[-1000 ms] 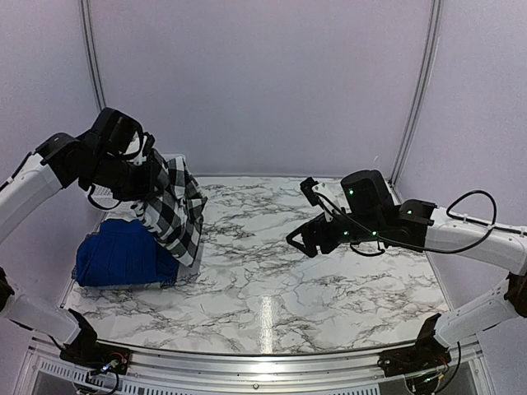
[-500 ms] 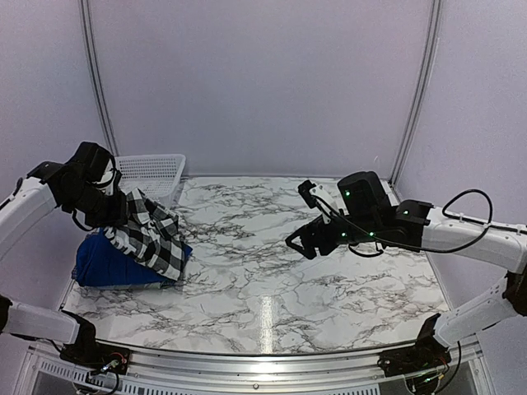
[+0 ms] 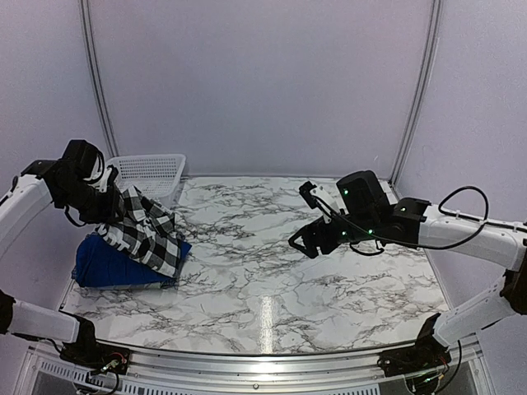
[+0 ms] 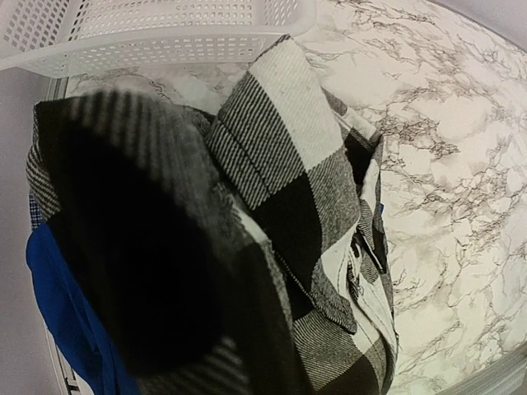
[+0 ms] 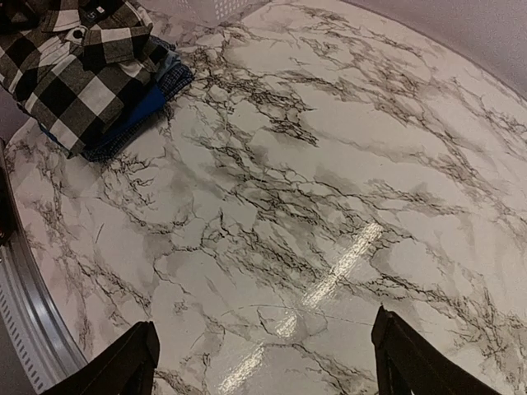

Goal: Fold and stack the mixed laundry pile
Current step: Place the square-folded shirt at the corner of the board.

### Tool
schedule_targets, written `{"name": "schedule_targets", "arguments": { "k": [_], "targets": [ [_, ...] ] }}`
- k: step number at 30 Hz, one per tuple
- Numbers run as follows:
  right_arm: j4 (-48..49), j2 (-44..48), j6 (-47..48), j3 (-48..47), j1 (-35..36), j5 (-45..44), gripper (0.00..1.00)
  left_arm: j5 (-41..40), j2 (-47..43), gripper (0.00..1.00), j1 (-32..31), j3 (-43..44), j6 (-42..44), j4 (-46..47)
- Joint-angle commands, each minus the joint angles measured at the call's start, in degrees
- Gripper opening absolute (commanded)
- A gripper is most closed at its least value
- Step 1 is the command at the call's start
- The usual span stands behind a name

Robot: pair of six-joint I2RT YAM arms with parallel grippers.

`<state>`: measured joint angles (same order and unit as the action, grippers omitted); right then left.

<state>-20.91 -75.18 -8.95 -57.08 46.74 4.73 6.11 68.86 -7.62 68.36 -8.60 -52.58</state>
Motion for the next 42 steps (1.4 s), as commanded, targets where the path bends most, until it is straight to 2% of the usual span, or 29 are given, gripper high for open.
{"name": "schedule_targets", "arguments": {
  "k": [1, 12, 13, 15, 17, 18, 20, 21, 23, 25, 29, 35, 38, 42],
  "targets": [
    [-1.6, -0.1, 1.0, -2.6, -1.2, 0.8, 0.86, -3.0, -1.7, 0.00, 1.2, -1.3, 3.2, -2.0],
    [-3.7, -0.6, 2.5, -3.8, -1.6, 1.0, 0.86, -16.1, 5.2, 0.00, 6.0, -1.8, 6.1, -3.2],
    [-3.8, -0.5, 2.5, -3.8, -1.6, 0.9, 0.86, -17.2, 5.9, 0.03, 6.1, -1.7, 5.9, -3.3],
    [-4.0, -0.3, 2.6, -3.8, -1.9, 0.9, 0.86, -19.7, 7.4, 0.15, 6.2, -1.6, 5.5, -3.5],
    [-4.3, -0.1, 2.7, -3.9, -2.2, 0.8, 0.86, -24.6, 8.7, 0.42, 6.3, -1.4, 4.1, -3.7],
    [-4.3, 0.0, 2.7, -3.9, -2.4, 0.9, 0.86, -26.0, 9.2, 0.50, 6.3, -1.2, 3.4, -3.9],
    [-4.3, 0.0, 2.8, -3.9, -2.8, 1.1, 0.86, -28.4, 9.7, 0.65, 6.6, -0.5, 1.4, -4.1],
    [-4.4, 0.0, 2.9, -3.9, -3.0, 1.1, 0.86, -28.8, 9.7, 0.68, 6.6, -0.2, 0.6, -4.1],
    [-4.5, 0.0, 2.9, -4.0, -3.0, 1.2, 0.86, -27.3, 9.3, 0.69, 6.7, 1.2, -1.0, -4.0],
    [-4.5, -0.2, 2.9, -4.1, -3.1, 1.2, 0.86, -22.5, 7.8, 0.74, 6.6, 2.4, -2.9, -3.6],
    [-4.4, -0.3, 2.6, -4.0, -3.4, 1.5, 0.86, -14.0, 3.9, 0.91, 6.6, 2.9, -4.5, -1.3],
    [-4.0, -0.4, 2.5, -3.8, -5.0, 3.1, 0.86, -0.4, 0.4, 0.92, 6.6, -1.2, -9.5, 1.8],
    [-3.9, -0.5, 2.5, -3.7, -5.3, 3.7, 0.86, 0.4, -0.2, 0.92, 6.6, -5.5, -12.3, 4.1],
    [-3.7, -0.9, 2.3, -3.4, -5.4, 4.4, 0.86, -2.6, 2.1, 0.98, 6.7, -9.9, -14.8, 6.6]
  ]
}}
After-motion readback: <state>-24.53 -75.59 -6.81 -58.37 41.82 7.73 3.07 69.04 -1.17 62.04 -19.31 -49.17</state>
